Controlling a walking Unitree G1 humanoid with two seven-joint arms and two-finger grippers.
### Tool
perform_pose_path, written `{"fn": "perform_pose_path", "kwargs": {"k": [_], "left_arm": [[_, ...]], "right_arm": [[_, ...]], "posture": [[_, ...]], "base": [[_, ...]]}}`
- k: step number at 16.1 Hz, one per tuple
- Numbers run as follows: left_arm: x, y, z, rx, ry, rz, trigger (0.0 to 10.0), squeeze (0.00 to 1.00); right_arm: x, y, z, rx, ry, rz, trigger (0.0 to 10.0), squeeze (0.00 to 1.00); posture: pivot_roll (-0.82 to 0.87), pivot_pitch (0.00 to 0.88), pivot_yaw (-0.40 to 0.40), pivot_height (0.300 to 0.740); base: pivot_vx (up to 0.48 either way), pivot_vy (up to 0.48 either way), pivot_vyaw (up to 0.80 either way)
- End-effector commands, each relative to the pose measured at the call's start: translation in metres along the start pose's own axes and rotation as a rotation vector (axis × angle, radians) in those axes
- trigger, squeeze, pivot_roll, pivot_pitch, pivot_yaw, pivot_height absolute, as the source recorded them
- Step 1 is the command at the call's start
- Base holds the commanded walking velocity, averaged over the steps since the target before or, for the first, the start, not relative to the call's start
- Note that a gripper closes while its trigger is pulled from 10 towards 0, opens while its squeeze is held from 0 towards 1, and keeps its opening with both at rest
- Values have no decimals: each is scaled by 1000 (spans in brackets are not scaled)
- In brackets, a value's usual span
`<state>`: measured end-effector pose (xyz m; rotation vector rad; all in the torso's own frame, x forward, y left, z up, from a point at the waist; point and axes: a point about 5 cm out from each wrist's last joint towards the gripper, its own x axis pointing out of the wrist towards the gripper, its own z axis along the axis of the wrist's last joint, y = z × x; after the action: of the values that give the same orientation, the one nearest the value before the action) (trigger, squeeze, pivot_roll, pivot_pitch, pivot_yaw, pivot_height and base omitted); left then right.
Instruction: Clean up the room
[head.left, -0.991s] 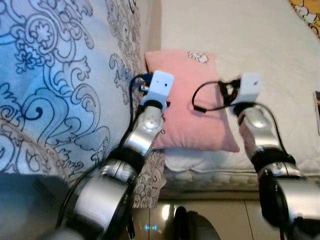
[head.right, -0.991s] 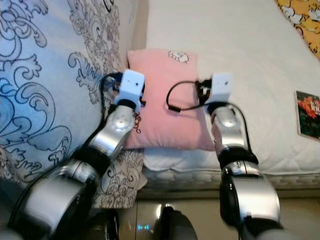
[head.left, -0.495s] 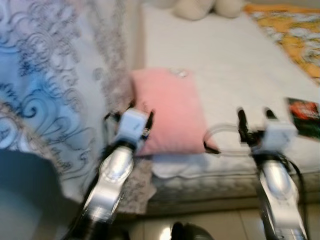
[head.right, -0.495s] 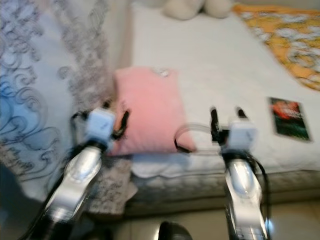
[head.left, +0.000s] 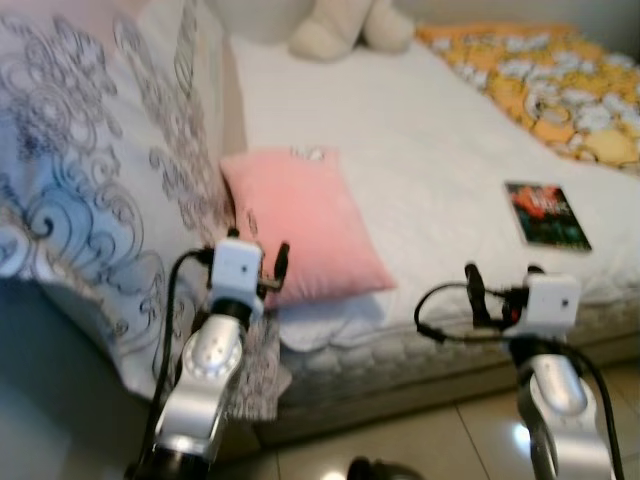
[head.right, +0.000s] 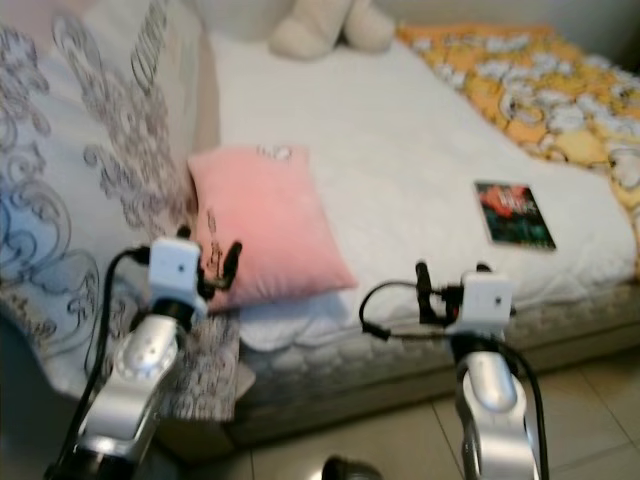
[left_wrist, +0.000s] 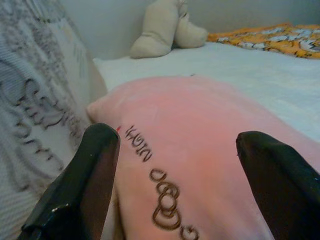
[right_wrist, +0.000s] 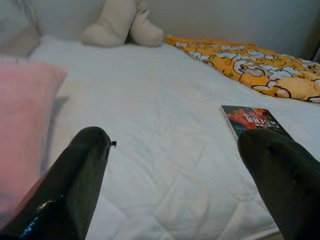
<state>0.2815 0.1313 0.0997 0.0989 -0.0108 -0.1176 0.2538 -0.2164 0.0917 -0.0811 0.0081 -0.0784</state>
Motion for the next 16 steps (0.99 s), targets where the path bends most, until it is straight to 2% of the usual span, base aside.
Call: {"fn": "perform_pose_path", "kwargs": {"k": [1, 4, 11, 13, 16], "left_arm": [[3, 1, -1, -12, 21, 4, 10000, 0], [11, -1, 3, 28, 1, 0, 10000, 0], [11, -2, 4, 13, -13, -6, 10000, 0], [17, -1, 6, 20, -20, -24, 10000, 0], [26, -2, 7, 11, -18, -55, 10000, 0]], "right_arm": [[6, -5, 4, 25, -3, -14, 10000, 0], [16, 0, 9, 33, -2, 12, 10000, 0], [11, 10, 2, 33, 25, 50, 10000, 0], [11, 11, 4, 5, 11, 48, 10000, 0], [10, 11, 1, -1, 26, 28, 10000, 0]], "posture": [[-84, 0, -13, 740], [-86, 0, -11, 740], [-79, 0, -20, 740], [-82, 0, -17, 740], [-99, 0, -7, 740]], "base": [[0, -428, 0], [0, -426, 475], [0, -427, 653], [0, -428, 653], [0, -426, 0]]}}
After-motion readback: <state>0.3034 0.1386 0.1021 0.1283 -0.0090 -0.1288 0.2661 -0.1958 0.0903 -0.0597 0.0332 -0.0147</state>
